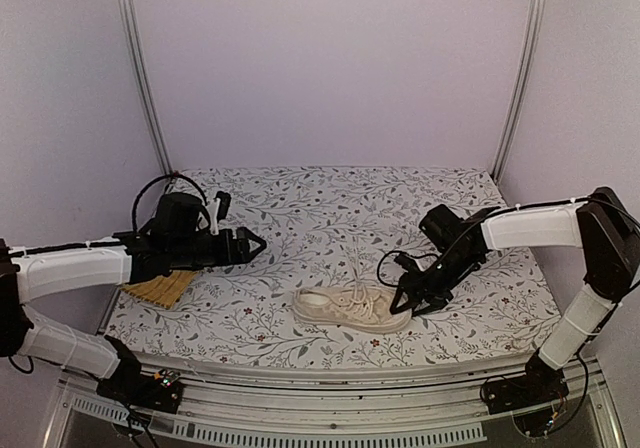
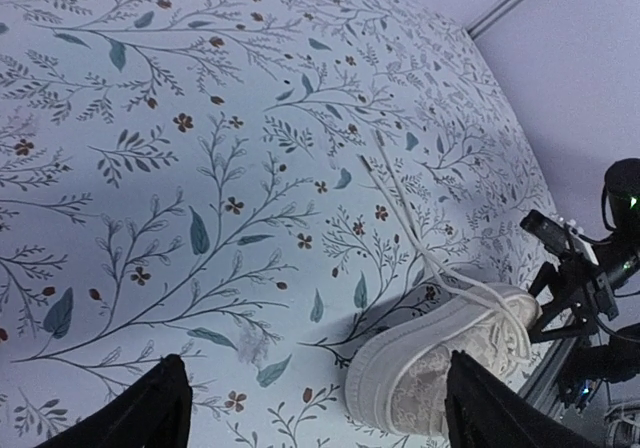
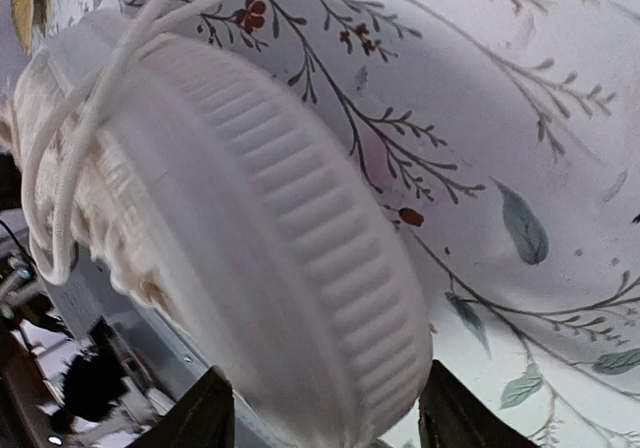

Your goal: Tie the shoes

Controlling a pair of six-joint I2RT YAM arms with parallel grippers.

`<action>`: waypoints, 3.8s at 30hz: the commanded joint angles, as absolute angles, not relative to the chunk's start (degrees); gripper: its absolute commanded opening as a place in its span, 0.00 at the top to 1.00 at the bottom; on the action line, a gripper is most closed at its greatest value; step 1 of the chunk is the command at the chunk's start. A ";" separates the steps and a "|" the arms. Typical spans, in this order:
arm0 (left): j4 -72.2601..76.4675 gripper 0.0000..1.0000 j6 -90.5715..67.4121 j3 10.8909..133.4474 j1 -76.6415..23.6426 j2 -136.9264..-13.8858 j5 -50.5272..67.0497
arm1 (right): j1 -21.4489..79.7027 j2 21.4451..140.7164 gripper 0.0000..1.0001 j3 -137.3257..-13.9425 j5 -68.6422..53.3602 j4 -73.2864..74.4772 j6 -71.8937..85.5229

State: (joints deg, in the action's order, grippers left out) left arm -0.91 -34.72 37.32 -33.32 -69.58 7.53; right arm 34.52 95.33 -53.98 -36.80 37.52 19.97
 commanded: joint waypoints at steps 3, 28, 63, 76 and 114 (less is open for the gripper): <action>9.12 0.12 -35.45 37.83 -37.02 -73.02 13.54 | 34.46 84.67 0.14 -54.10 -20.56 36.23 21.12; 29.19 0.14 -40.65 50.72 -44.78 -105.91 26.51 | 45.09 58.42 0.08 -20.72 -28.09 2.43 52.16; 16.78 0.14 -45.12 42.81 -55.98 -85.98 6.51 | 43.23 86.46 0.15 -55.39 -11.04 19.41 28.93; 19.79 0.14 -45.56 39.97 -54.99 -86.11 6.50 | 48.40 95.32 0.42 -58.95 -16.37 15.77 42.48; 24.96 0.11 -48.92 28.30 -55.41 -77.61 5.54 | 56.50 101.29 0.93 -69.78 -16.98 13.52 33.26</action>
